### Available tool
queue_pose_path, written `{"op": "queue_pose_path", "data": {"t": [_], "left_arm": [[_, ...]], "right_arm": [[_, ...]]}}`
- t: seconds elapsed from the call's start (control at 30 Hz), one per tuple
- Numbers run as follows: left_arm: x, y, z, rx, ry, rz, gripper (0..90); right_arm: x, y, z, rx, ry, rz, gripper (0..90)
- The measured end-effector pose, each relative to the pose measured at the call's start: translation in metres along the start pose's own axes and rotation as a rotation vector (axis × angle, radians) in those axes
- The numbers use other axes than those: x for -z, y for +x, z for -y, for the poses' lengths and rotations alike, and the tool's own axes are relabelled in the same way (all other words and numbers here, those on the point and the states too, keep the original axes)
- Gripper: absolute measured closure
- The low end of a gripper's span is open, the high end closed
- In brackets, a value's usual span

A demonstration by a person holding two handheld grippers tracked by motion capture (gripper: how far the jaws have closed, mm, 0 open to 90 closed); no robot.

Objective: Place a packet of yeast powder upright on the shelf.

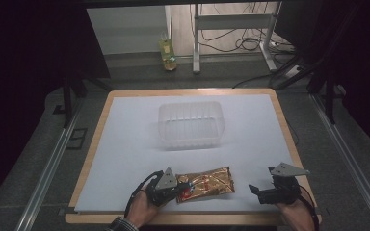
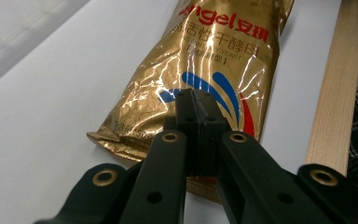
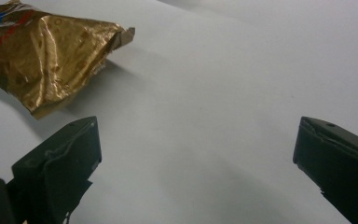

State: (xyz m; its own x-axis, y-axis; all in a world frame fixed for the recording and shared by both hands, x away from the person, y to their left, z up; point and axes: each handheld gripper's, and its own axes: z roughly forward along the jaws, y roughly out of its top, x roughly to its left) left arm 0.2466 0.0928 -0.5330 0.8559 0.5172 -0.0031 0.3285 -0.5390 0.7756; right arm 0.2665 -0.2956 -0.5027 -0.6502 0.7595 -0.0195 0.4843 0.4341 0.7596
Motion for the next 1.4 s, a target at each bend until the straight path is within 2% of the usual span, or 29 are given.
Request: {"op": "queue_pose_path", "data": {"t": [0.17, 0.3, 0.47, 0.5, 0.53, 0.57, 0.6, 0.63, 0.77, 1.17, 1.3, 1.4], "left_arm": [[0.001, 0.001, 0.002, 0.003, 0.013, -0.003, 89.9], [0.001, 0.003, 0.003, 0.022, 0.022, 0.003, 89.9], [0.001, 0.001, 0.003, 0.013, 0.043, -0.015, 89.9], [0.0, 0.001, 0.004, 0.013, 0.06, -0.024, 89.9], [-0.003, 0.001, 0.006, -0.015, 0.099, -0.037, 89.9], [-0.002, 0.002, 0.009, 0.014, 0.083, -0.029, 89.9], [-0.002, 0.003, 0.009, 0.018, 0.084, -0.021, 89.9], [-0.002, 0.003, 0.008, 0.007, 0.092, -0.025, 89.9], [-0.002, 0.004, 0.007, 0.016, 0.094, -0.016, 89.9], [-0.002, 0.006, 0.008, 0.027, 0.089, -0.002, 89.9], [-0.002, 0.007, 0.008, 0.03, 0.089, -0.001, 89.8], [-0.002, 0.007, 0.008, 0.03, 0.089, 0.001, 89.8]], "right_arm": [[-0.001, 0.001, 0.0, 0.003, 0.005, -0.005, 1.2], [-0.001, 0.001, -0.001, 0.002, 0.007, -0.012, 1.3], [-0.001, 0.002, -0.001, -0.008, 0.013, -0.02, 1.4], [-0.001, 0.002, -0.001, -0.01, 0.014, -0.022, 1.4], [-0.001, 0.002, -0.001, -0.01, 0.014, -0.022, 1.4], [0.0, 0.002, -0.002, -0.014, 0.011, -0.03, 1.5], [0.0, 0.002, -0.002, -0.014, 0.011, -0.03, 1.5], [0.0, 0.002, -0.002, -0.016, 0.01, -0.034, 1.5], [-0.001, 0.003, -0.004, -0.031, 0.017, -0.052, 1.7], [-0.007, 0.011, -0.01, -0.104, 0.06, -0.171, 1.4], [-0.01, 0.012, -0.014, -0.155, 0.073, -0.209, 1.2], [-0.011, 0.013, -0.016, -0.177, 0.079, -0.24, 1.3]]}}
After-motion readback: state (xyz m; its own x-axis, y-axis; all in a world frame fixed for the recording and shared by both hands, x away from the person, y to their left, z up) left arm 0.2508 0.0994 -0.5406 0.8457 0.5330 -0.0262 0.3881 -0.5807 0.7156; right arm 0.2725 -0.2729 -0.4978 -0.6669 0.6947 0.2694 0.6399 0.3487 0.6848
